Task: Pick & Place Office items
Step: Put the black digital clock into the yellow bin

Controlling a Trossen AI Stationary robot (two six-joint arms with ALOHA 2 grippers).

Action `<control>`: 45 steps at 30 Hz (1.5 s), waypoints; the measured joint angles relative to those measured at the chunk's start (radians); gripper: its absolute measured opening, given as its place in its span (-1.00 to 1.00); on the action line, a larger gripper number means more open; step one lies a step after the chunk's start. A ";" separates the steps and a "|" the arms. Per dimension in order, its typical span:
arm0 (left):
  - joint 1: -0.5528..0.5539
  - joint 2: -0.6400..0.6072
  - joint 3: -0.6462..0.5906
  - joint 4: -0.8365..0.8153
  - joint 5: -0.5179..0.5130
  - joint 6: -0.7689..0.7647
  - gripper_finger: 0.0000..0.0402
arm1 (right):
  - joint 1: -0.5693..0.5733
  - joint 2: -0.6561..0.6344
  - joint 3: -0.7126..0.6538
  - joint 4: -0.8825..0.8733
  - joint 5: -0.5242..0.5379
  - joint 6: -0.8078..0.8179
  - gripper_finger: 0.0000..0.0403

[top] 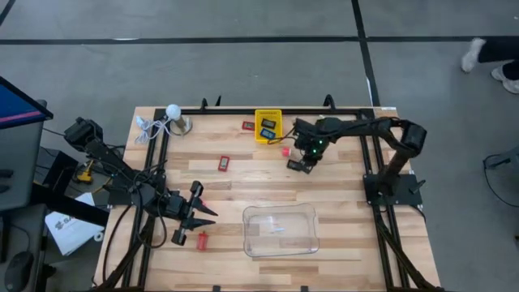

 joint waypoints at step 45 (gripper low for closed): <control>0.000 0.000 0.000 0.000 0.007 -0.003 -0.55 | 0.126 0.067 0.001 0.204 0.196 -0.030 0.50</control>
